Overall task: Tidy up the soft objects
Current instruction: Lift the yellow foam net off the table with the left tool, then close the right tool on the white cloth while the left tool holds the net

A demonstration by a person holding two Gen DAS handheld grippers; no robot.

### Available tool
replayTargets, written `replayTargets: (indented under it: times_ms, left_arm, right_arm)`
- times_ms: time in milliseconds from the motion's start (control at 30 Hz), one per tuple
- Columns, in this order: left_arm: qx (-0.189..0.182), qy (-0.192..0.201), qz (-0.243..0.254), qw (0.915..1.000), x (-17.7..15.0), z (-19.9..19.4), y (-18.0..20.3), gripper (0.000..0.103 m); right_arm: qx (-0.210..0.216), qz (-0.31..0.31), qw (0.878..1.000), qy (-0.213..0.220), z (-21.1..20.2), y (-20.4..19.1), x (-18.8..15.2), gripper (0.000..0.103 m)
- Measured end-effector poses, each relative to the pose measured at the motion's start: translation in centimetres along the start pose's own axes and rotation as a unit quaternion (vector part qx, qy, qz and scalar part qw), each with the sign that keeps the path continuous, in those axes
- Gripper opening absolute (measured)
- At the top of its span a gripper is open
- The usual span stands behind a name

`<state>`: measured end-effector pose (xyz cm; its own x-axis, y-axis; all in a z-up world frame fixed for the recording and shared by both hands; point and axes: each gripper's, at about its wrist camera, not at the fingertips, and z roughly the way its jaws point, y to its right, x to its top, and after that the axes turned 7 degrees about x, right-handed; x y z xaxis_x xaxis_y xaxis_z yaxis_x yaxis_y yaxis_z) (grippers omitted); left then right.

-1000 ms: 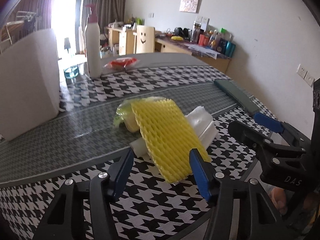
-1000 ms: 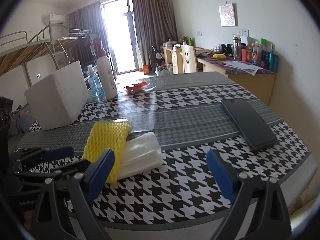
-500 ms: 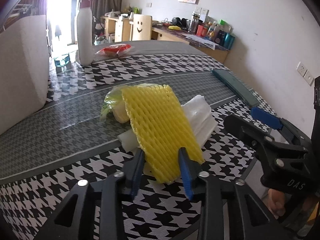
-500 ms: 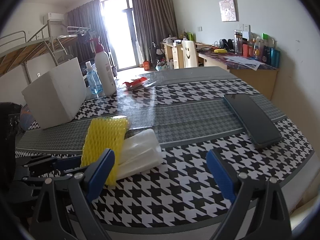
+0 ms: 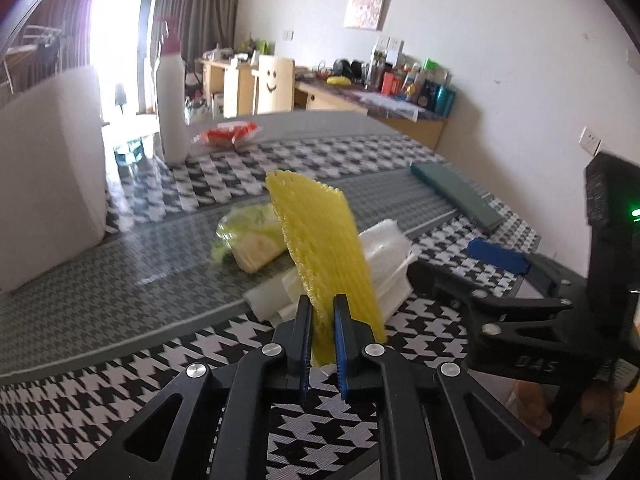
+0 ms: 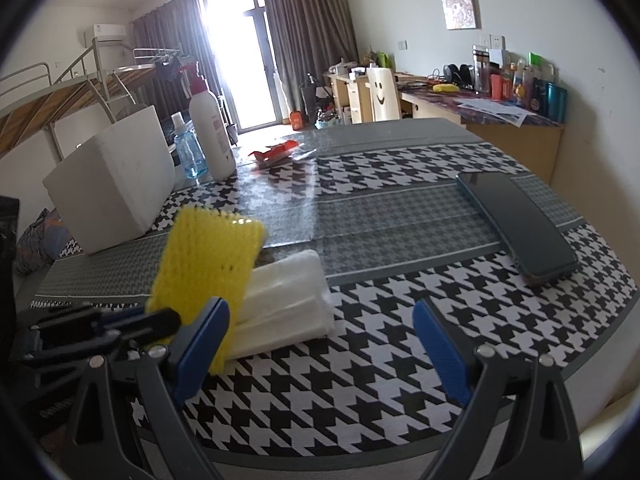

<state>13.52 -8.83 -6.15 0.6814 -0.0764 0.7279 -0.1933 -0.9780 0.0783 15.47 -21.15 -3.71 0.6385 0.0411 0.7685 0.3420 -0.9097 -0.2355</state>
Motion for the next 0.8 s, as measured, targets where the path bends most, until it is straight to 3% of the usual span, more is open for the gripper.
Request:
replayTargets:
  times_ms: [333,633,800]
  left_arm:
    - [0.016,0.032,-0.015,0.9993,0.0,-2.6,-2.3,0.011]
    - [0.028,0.033,-0.029,0.9986,0.1,-2.7,-3.6,0.011]
    - [0.033,0.039,-0.037,0.998,-0.1,-3.2,-4.0,0.011]
  right_arm:
    - [0.006,-0.002,1.0,-0.022,0.9,-0.8,0.0,0.095]
    - [0.01,-0.005,0.998,-0.054,2.7,-1.8,-0.2,0.094]
    - [0.005,-0.014,0.997,-0.078,3.8,-2.4,-0.2,0.08]
